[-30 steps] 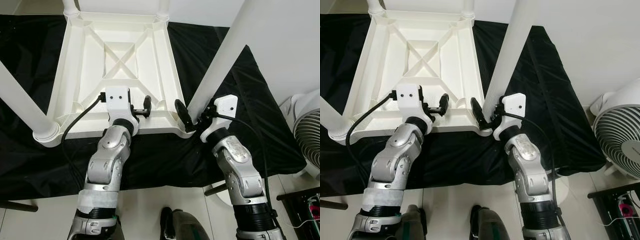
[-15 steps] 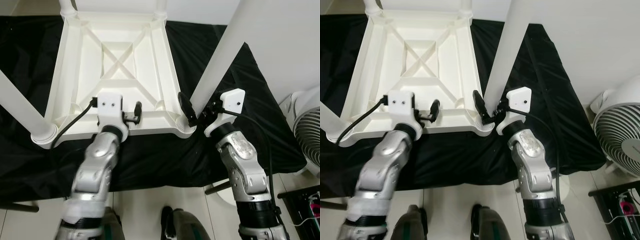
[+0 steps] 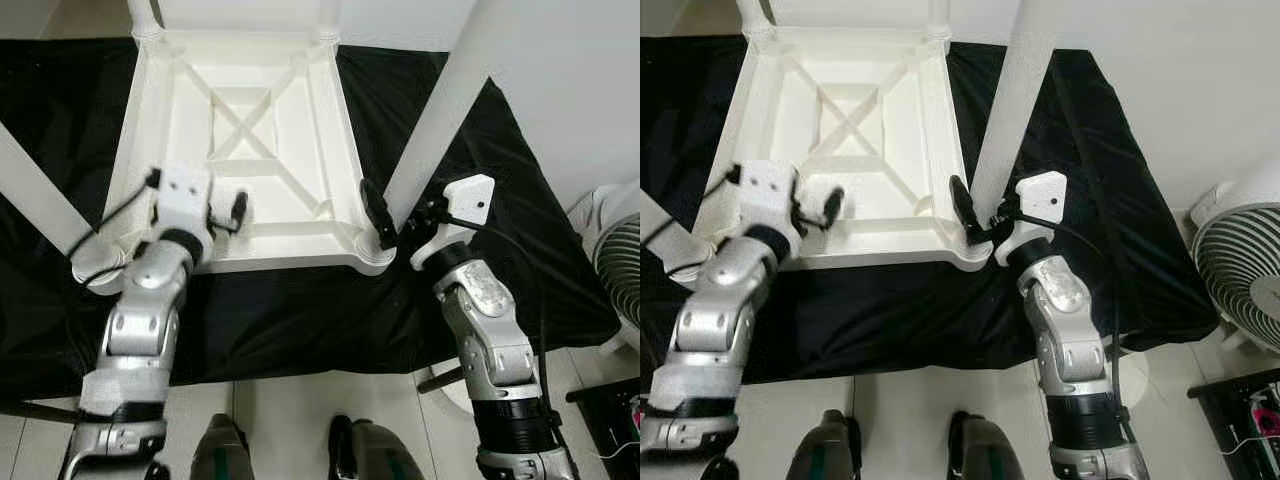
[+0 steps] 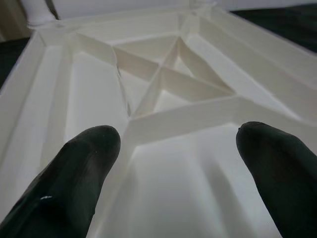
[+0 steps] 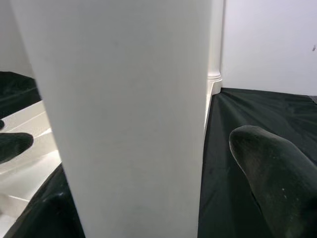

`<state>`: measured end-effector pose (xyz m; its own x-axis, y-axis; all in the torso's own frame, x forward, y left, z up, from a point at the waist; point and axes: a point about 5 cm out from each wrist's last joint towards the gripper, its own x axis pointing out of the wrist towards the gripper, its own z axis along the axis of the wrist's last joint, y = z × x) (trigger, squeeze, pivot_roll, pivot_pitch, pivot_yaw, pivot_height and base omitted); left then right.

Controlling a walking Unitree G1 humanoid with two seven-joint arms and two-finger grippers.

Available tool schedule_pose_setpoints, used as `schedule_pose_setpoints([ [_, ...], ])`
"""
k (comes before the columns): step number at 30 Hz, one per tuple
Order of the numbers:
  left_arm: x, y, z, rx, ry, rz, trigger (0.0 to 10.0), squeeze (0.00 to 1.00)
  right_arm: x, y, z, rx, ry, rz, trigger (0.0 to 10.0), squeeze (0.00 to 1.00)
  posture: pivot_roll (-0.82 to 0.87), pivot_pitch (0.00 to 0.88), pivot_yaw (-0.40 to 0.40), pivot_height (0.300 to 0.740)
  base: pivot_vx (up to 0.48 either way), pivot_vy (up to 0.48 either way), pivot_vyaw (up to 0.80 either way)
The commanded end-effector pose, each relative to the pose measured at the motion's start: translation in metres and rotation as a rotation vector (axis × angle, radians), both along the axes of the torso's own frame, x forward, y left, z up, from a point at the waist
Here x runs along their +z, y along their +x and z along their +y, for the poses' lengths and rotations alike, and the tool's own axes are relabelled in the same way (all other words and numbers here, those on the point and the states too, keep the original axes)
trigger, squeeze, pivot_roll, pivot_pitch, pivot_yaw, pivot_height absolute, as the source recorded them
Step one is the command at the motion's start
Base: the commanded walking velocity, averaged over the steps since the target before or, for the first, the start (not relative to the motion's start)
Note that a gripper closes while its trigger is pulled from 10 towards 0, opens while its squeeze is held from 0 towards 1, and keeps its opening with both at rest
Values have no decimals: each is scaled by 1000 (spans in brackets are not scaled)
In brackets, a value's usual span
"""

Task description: Building children table

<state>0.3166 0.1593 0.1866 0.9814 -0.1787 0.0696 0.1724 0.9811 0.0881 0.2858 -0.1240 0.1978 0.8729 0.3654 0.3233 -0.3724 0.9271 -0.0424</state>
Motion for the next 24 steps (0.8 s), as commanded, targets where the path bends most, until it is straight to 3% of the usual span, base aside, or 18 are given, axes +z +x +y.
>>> schedule_pose_setpoints([
  [1, -4, -1, 7, 238, -114, 8, 10000, 0, 3, 2, -4, -55, 3, -5, 10000, 0, -25, 144, -4, 740, 0, 0, 0],
  [5, -7, -4, 4, 248, -142, 24, 10000, 0, 5, 3, -3, -64, -5, -2, 10000, 0, -33, 150, -2, 740, 0, 0, 0],
  [10, -3, -9, 6, 336, -198, -1, 10000, 0, 13, 3, -1, -62, -144, -8, 10000, 0, -29, 149, 0, 740, 0, 0, 0],
  [15, -4, -9, 13, 392, -245, 4, 10000, 0, 18, 8, -2, -134, -179, 8, 10000, 0, -13, 142, -11, 740, 0, 0, 0],
  [24, -2, -12, 17, 446, -272, 2, 10000, 0, 26, 10, 1, -138, -195, -3, 10000, 0, -3, 135, -14, 740, 0, 0, 0],
])
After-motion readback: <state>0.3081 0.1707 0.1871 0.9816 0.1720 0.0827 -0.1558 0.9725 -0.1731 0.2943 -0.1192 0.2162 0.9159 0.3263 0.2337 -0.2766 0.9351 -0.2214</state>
